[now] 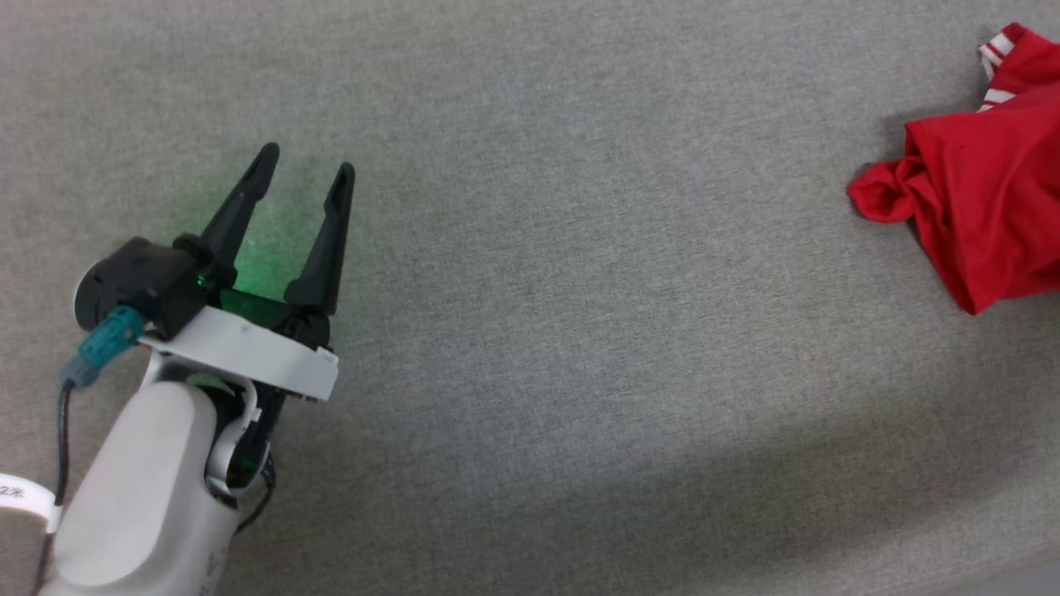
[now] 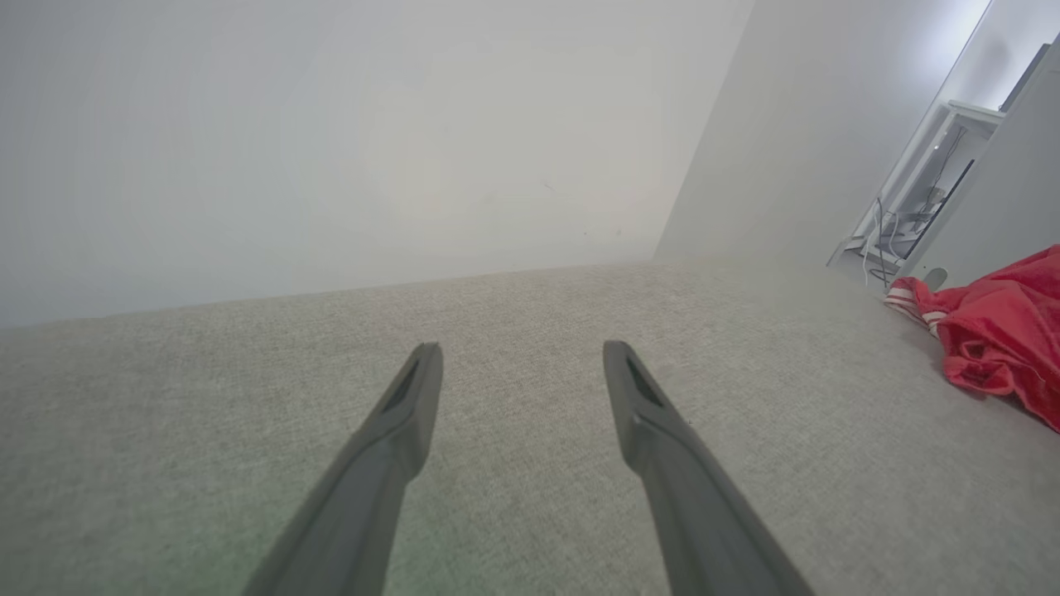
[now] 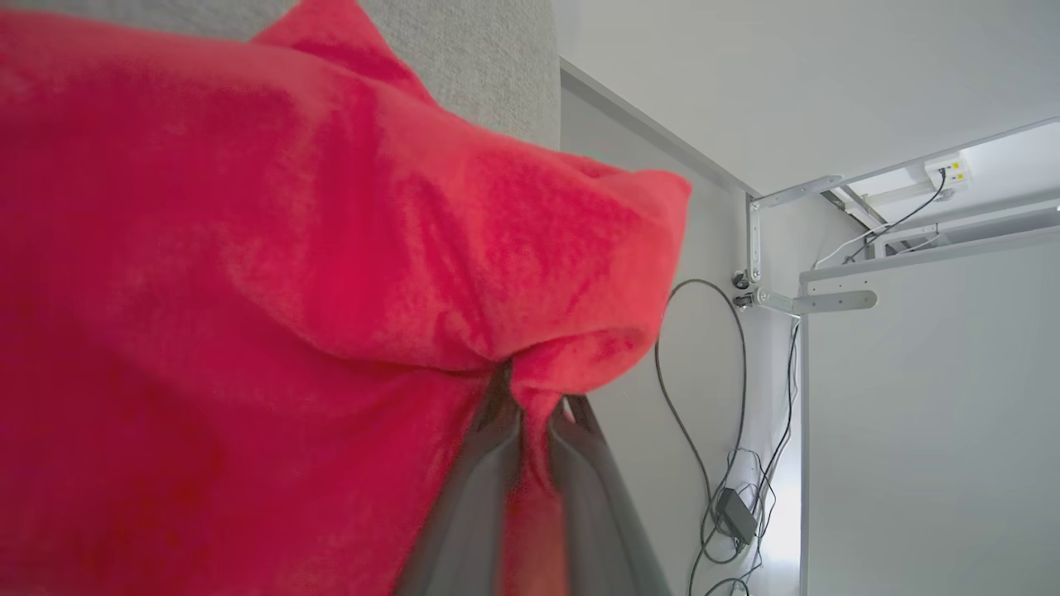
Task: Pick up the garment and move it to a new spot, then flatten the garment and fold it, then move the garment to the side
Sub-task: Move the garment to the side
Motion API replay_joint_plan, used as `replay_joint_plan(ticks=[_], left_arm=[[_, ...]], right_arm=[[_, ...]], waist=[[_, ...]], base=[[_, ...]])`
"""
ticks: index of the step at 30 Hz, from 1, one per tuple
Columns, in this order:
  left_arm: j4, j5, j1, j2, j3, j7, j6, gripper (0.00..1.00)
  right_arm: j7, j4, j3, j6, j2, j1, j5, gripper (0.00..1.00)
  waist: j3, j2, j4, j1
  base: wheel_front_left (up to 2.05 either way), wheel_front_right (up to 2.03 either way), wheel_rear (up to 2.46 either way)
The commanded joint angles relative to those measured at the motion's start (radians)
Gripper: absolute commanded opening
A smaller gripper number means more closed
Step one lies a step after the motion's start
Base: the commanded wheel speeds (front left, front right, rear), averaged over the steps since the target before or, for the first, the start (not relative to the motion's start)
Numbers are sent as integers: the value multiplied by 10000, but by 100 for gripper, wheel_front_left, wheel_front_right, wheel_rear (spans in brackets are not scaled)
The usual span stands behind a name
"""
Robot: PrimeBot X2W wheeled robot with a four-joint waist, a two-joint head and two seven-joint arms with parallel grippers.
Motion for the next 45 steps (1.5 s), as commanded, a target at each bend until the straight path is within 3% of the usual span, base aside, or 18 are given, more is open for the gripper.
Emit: replay_joint_plan(ticks=[1,6,7,10,12,13,14,15,31,45], left_arm=[[-35,16,-144,56,-13,17,-56,100],[-22,-38,-153,105,-45,30,-52,100],[-16,-52,-153,110,-46,22,-43,100],[7,-79,-126,102,-66,6,-13,100],[31,-79,-100,83,-92,-3,0,100],[50,-97,-81,68,-95,-16,7,100],[56,-106,-63,54,-104,-10,6,100],[75,-124,-45,37,-124,-20,7,100],[345,-336,626,-114,-55,-291,103,100],[640,-517,1979,-309,232,-419,305,100]], right_arm=[[-171,248,-94,-11,168,-152,-134,0],[-600,780,-186,-11,476,-339,-408,0],[-693,863,-224,-11,531,-376,-419,7],[-874,1191,-297,-11,674,-448,-626,38],[-1018,1365,-340,-11,735,-540,-766,50],[-1084,1455,-354,-11,783,-573,-818,65],[-1127,1533,-391,-11,821,-585,-851,93],[-1176,1627,-395,-11,846,-571,-915,100],[-2538,2301,-693,-11,1253,-752,-1122,100],[-4193,2186,-1106,-11,2496,225,-479,100]], waist=[[91,0,34,0],[128,0,59,0],[123,0,61,0],[76,0,80,0],[21,0,105,0],[-19,0,116,0],[-53,0,130,0],[-101,0,152,0],[-1350,0,608,0],[-3319,0,1278,0]], base=[[0,0,0],[0,0,0],[0,0,0],[0,0,0],[0,0,0],[0,0,0],[0,0,0],[0,0,0],[0,0,0],[0,0,0]])
